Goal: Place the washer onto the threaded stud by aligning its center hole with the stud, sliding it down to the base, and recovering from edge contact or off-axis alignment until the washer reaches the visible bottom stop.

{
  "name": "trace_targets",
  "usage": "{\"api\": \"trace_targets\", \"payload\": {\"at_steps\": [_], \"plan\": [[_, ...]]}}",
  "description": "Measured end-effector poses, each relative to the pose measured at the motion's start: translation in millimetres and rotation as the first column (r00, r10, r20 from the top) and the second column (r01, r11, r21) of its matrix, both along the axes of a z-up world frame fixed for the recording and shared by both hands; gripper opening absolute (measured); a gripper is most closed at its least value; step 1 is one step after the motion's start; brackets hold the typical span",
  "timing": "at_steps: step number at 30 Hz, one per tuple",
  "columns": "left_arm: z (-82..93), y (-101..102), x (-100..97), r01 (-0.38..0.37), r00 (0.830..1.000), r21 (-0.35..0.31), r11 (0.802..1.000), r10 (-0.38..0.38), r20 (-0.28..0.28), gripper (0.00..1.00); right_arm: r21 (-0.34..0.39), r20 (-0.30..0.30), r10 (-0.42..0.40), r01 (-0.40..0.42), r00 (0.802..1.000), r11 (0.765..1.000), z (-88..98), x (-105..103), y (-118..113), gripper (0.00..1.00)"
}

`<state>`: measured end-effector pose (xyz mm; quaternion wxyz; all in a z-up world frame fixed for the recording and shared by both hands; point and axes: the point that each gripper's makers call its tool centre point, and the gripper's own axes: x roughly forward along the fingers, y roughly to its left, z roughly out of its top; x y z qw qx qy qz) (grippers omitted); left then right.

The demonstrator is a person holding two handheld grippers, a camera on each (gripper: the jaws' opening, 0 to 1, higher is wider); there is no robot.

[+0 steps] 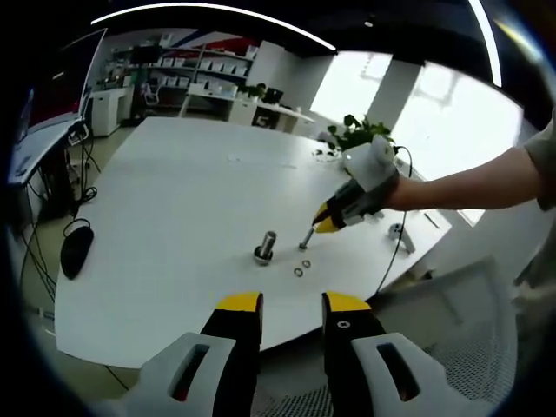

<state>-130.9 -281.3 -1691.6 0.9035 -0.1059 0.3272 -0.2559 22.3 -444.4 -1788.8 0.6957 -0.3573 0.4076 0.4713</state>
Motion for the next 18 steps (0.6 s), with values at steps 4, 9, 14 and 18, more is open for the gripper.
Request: {"api": "trace_targets", "payload": {"at_steps": [4, 9, 14, 18], "plan": [[-0.1, 0.4, 0.3, -0.003, 1.0, -0.001, 1.0, 0.003, 0.0, 0.25, -0.011, 0.0, 0.012, -0.012, 1.0, 1.0, -3.0, 1.2, 0.2, 0.13], [0.3, 0.4, 0.2, -0.005, 1.0, -0.003, 1.0, 0.005, 0.0, 0.25, -0.018, -0.007, 0.013, -0.013, 1.0, 1.0, -6.4, 3.6, 0.3, 0.13], [0.5, 0.5, 0.4, -0.007, 1.0, -0.004, 1.0, 0.007, 0.0, 0.25, -0.026, -0.022, 0.011, -0.011, 1.0, 1.0, -9.8, 1.8, -1.4, 0.13], [-0.2, 0.8, 0.8, -0.007, 1.0, -0.005, 1.0, 0.007, -0.001, 0.25, -0.034, -0.032, 0.009, -0.01, 0.999, 0.999, -11.7, 0.2, -1.0, 0.14]]}}
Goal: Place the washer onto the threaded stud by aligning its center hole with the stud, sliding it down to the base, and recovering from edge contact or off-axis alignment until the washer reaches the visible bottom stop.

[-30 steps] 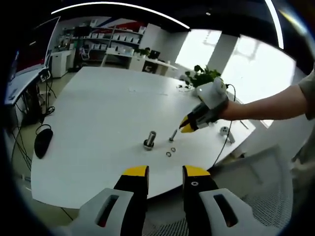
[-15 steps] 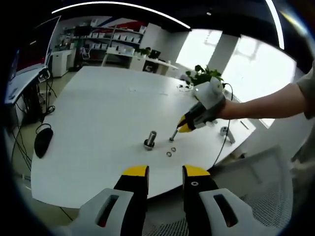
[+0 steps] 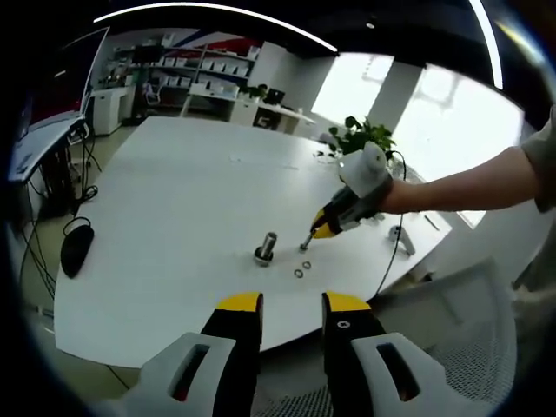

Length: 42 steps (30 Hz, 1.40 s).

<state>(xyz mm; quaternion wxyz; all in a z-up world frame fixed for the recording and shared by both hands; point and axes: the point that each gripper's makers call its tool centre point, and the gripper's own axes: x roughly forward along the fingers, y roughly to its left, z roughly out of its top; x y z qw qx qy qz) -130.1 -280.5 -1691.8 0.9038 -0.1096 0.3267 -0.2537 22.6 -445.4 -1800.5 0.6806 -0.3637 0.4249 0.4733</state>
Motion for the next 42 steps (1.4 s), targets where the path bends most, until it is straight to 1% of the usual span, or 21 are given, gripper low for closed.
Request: {"api": "trace_targets", "payload": {"at_steps": [6, 13, 15, 21, 22, 24, 28, 34, 39, 42], "plan": [[-0.2, -0.4, -0.8, -0.001, 1.0, 0.001, 1.0, 0.001, -0.004, 0.25, -0.009, -0.012, 0.006, -0.006, 1.0, 1.0, -8.3, 2.4, 3.6, 0.14], [-2.5, -0.3, -1.8, 0.003, 1.0, 0.006, 1.0, -0.003, -0.017, 0.25, -0.019, -0.048, -0.018, 0.018, 0.999, 1.0, -22.0, 1.6, 3.7, 0.14], [-3.2, -0.5, -2.0, 0.006, 1.0, 0.007, 1.0, -0.006, -0.02, 0.25, -0.018, -0.06, -0.03, 0.029, 0.998, 0.999, -28.4, 2.2, 3.7, 0.14], [-4.4, -1.1, -3.1, 0.011, 1.0, 0.009, 1.0, -0.01, -0.029, 0.24, -0.045, -0.069, -0.029, 0.026, 0.997, 0.999, -42.0, 2.3, 2.8, 0.14], [-4.5, -1.3, -3.2, 0.013, 0.999, 0.009, 1.0, -0.013, -0.03, 0.24, -0.035, -0.058, -0.034, 0.032, 0.998, 0.999, -41.3, 5.3, 4.6, 0.15], [-5.0, -1.6, -3.4, 0.016, 0.999, 0.01, 1.0, -0.016, -0.032, 0.24, -0.03, -0.066, -0.043, 0.041, 0.997, 0.999, -41.6, 6.1, 6.8, 0.15], [-5.2, -1.6, -3.3, 0.017, 0.999, 0.011, 1.0, -0.017, -0.034, 0.24, -0.038, -0.057, -0.032, 0.03, 0.998, 0.999, -43.5, 7.2, 7.7, 0.15], [-5.8, -2.4, -3.9, 0.021, 0.999, 0.012, 1.0, -0.021, -0.037, 0.24, -0.04, -0.06, -0.046, 0.043, 0.997, 0.998, -43.2, 7.0, 7.7, 0.17], [-5.2, -3.0, -4.0, 0.023, 0.999, 0.01, 1.0, -0.022, -0.035, 0.24, -0.039, -0.059, -0.073, 0.071, 0.996, 0.997, -41.3, 9.2, 1.5, 0.2], [-4.5, -2.8, -3.2, 0.021, 0.999, 0.006, 1.0, -0.021, -0.031, 0.25, -0.018, -0.058, -0.099, 0.099, 0.993, 0.995, -35.8, 7.3, 1.5, 0.22]]}}
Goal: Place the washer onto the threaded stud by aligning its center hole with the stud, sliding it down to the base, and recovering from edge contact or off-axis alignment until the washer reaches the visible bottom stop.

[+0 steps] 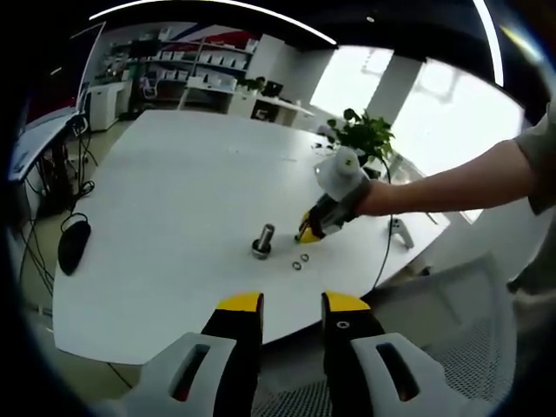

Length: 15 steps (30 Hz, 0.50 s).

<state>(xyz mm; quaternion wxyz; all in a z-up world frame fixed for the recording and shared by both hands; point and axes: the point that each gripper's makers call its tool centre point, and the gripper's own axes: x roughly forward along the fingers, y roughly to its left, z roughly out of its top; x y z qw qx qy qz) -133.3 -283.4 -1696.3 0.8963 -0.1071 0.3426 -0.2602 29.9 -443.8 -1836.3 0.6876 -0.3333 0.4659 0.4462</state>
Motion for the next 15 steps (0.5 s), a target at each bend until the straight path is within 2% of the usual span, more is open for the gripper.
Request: {"api": "trace_targets", "payload": {"at_steps": [4, 15], "plan": [[2.6, -2.1, 0.1, 0.004, 1.0, -0.013, 1.0, -0.004, 0.011, 0.25, 0.01, 0.011, 0.004, -0.005, 1.0, 1.0, 4.2, -6.1, -5.0, 0.23], [0.0, -0.1, -1.2, -0.004, 1.0, 0.004, 1.0, 0.004, -0.002, 0.25, 0.021, 0.004, -0.019, 0.019, 1.0, 1.0, 2.5, -28.6, -33.0, 0.23]]}}
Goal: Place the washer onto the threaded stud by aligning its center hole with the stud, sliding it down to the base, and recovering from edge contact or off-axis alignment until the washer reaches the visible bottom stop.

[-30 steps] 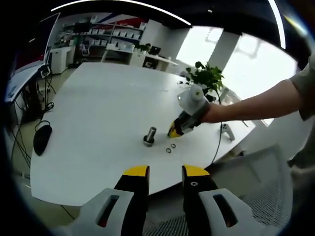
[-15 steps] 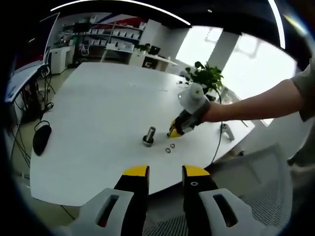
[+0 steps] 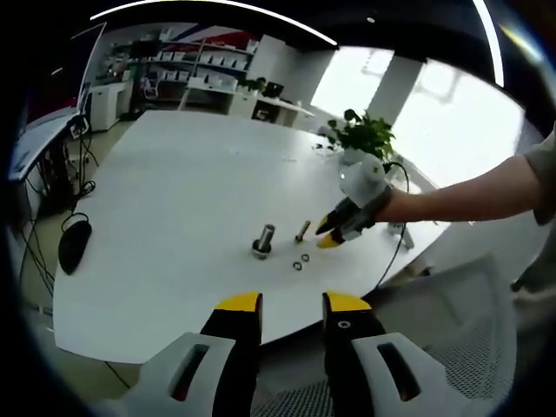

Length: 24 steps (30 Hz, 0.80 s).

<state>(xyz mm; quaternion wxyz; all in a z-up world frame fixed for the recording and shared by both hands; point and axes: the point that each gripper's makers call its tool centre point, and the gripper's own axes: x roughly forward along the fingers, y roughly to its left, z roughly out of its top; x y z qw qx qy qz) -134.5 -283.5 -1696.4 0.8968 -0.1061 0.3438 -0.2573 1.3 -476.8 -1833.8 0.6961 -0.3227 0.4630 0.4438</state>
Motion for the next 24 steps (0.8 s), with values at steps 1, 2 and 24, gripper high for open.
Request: {"api": "trace_targets", "payload": {"at_steps": [1, 2, 24], "plan": [[-0.4, 0.2, 0.0, -0.001, 1.0, 0.001, 1.0, 0.001, -0.001, 0.25, 0.001, 0.0, 0.004, -0.004, 1.0, 1.0, -0.5, -3.4, -0.4, 0.24], [-0.8, 0.7, 0.0, -0.002, 1.0, 0.003, 1.0, 0.002, -0.001, 0.25, -0.012, 0.0, 0.017, -0.017, 1.0, 1.0, -2.7, -7.8, -0.5, 0.24], [2.7, 1.9, 1.5, -0.021, 1.0, -0.012, 1.0, 0.021, 0.017, 0.26, 0.017, -0.015, 0.076, -0.076, 0.997, 0.997, -17.5, -20.1, 40.4, 0.21]]}}
